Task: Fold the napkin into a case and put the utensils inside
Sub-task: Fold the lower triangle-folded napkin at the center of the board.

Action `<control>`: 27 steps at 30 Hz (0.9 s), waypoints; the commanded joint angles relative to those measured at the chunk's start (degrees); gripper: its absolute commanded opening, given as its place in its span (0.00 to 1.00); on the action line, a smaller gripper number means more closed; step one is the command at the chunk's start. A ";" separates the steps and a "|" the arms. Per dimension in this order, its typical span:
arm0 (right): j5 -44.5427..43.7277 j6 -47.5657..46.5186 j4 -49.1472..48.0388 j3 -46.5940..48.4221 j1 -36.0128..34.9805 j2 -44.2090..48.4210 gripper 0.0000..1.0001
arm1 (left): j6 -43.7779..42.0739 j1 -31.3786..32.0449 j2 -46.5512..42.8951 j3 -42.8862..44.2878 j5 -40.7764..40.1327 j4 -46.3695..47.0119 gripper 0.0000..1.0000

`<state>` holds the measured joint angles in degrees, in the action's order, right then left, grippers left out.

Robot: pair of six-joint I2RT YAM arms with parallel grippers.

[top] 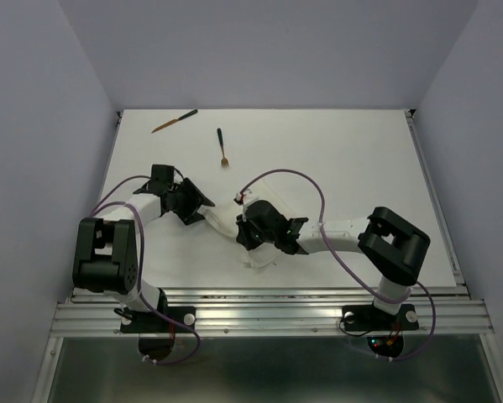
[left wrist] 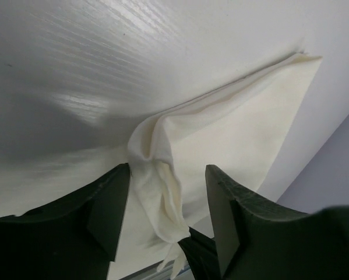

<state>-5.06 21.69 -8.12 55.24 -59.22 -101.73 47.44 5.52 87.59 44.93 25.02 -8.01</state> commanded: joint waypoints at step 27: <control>27.65 16.36 -20.09 -9.19 11.58 4.44 0.01 | -5.17 4.14 0.56 -0.63 -0.49 1.68 0.92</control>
<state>20.01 36.73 -22.90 46.74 -48.29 -99.81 42.68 7.86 87.05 43.42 23.77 -8.36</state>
